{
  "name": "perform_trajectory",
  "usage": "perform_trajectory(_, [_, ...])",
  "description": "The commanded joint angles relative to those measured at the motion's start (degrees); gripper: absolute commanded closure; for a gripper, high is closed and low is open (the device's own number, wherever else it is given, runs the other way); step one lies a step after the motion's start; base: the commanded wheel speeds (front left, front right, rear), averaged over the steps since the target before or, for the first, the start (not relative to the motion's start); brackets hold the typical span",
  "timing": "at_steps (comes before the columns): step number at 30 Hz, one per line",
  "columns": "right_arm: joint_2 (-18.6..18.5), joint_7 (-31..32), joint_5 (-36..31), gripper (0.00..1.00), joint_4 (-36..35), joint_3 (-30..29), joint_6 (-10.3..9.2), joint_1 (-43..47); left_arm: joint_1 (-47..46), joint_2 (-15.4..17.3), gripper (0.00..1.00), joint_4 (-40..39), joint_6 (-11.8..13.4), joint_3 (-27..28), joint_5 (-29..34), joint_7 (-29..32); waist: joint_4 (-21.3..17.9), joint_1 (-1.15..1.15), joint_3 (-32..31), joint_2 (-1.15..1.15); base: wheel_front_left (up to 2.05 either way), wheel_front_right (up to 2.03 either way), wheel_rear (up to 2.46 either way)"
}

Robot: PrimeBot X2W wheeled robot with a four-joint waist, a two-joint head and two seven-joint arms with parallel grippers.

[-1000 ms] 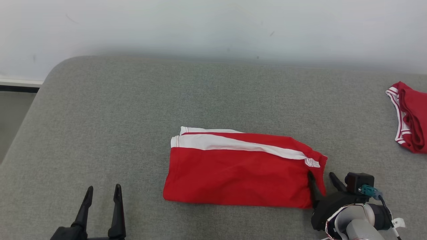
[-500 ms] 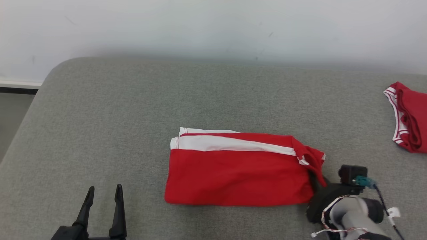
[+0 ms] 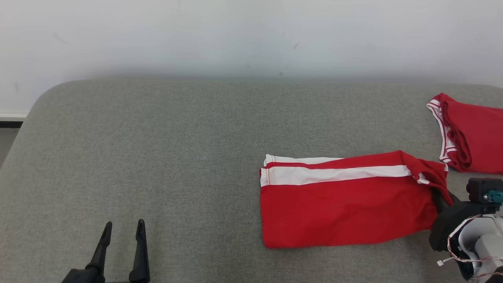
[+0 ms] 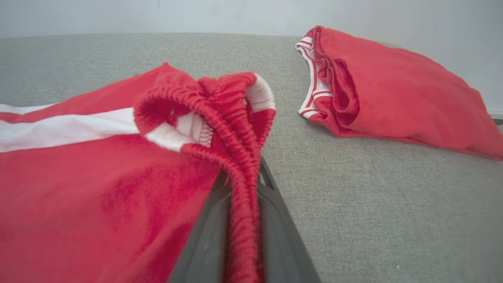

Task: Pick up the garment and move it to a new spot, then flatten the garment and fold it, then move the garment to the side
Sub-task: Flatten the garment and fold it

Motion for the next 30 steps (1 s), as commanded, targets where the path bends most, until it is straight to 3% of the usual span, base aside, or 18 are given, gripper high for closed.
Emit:
perform_trajectory(1, [-0.6, 0.23, 0.94, 1.0, -0.73, 0.48, -0.13, 0.59, 0.82, -0.12, 0.0, -0.14, 0.07, 0.01, -0.31, -0.16, -0.22, 0.0, 0.06, 0.0, 0.0, 0.0, 0.0])
perform_trajectory(9, [-3.12, 6.56, 7.88, 1.0, -10.85, 7.24, -0.13, 0.03, 0.99, -0.14, 0.0, 0.11, 0.07, 0.55, -0.46, -0.16, -1.71, 0.0, -0.06, 0.0, 0.0, 0.0, 0.0])
perform_trajectory(14, [-3.31, 12.94, 17.17, 1.0, -19.13, 8.72, -0.13, 0.23, 0.8, -0.16, 0.0, 0.48, 0.07, 0.4, -0.45, -0.16, -2.25, 0.0, -0.4, 0.0, 0.0, 0.0, 0.0])
perform_trajectory(15, [-2.81, 16.25, 21.5, 1.0, -21.71, 8.11, -0.13, 0.46, 0.78, -0.16, 0.0, 0.56, 0.07, 0.2, -0.5, -0.16, -2.33, 0.0, -0.54, 0.0, 0.0, 0.0, 0.0])
perform_trajectory(21, [0.86, 25.59, 31.68, 1.0, -26.51, 4.98, -0.13, 0.64, 0.56, -0.18, 0.0, 0.86, 0.07, -0.97, -1.17, -0.16, -1.72, 0.0, -0.57, 0.0, 0.0, 0.0, 0.0])
perform_trajectory(25, [4.22, 29.76, 33.63, 1.0, -26.27, 3.11, -0.13, -0.51, -0.27, -0.18, 0.0, 1.21, 0.07, -2.08, -1.92, -0.16, -0.61, 0.0, -0.15, 0.0, 0.0, 0.0, 0.0])
perform_trajectory(30, [8.46, 32.4, 30.68, 1.0, -24.75, 2.76, -0.12, -1.8, -1.35, -0.18, 0.0, 1.56, 0.07, -3.71, -2.41, -0.16, 1.31, 0.0, 0.72, 0.0, 0.0, 0.0, 0.0])
